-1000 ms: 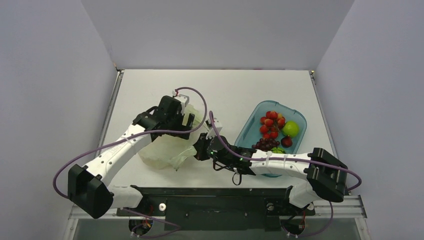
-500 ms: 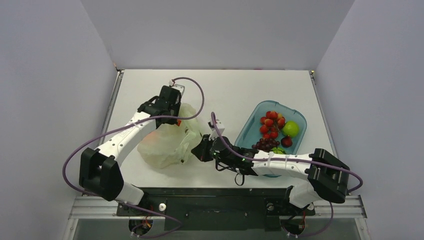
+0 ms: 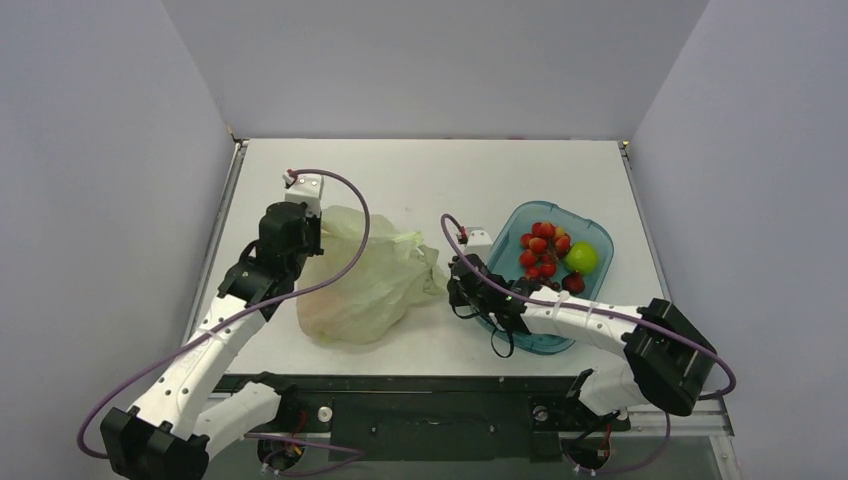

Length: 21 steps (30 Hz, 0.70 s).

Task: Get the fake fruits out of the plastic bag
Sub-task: Adjust the plastic bag at the center of the board.

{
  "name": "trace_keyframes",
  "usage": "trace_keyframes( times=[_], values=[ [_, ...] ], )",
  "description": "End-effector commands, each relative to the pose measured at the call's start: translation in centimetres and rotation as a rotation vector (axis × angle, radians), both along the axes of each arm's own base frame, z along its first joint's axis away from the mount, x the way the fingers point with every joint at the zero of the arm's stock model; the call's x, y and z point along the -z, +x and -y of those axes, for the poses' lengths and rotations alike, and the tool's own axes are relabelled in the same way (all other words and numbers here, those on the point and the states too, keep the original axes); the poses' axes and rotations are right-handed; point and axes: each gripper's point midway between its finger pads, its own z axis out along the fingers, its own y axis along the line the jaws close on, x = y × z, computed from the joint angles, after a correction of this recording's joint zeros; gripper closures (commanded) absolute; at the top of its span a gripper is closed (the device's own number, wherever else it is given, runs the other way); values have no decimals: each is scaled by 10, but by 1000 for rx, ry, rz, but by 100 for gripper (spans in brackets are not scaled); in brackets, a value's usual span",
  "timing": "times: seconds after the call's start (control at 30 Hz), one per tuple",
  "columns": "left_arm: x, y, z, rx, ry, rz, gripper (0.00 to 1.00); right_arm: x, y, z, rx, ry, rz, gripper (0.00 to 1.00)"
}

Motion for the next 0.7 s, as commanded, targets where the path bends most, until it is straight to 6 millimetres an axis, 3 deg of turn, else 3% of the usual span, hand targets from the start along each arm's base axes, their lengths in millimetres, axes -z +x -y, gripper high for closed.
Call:
trace_keyframes(
  times=[0.0, 0.1, 0.17, 0.27, 0.4, 0.5, 0.67],
  values=[
    [-11, 16, 5, 17, -22, 67, 100, 17, -3, 9, -88, -176, -33, 100],
    [-2, 18, 20, 87, -44, 20, 100, 3, -9, -8, -189, -130, -25, 93],
    [4, 19, 31, 130, -71, -20, 100, -16, -9, -9, -196, -89, 9, 82],
    [9, 18, 40, 172, -96, -42, 100, -64, -13, -5, -197, 11, 83, 57],
    [11, 19, 44, 187, -109, -61, 100, -114, -25, 3, -267, 89, 198, 35],
    [9, 19, 45, 197, -129, -59, 100, -136, -31, 10, -332, 110, 292, 30],
    [8, 19, 43, 193, -132, -63, 100, -190, -55, -3, -511, 285, 447, 27]
  ],
)
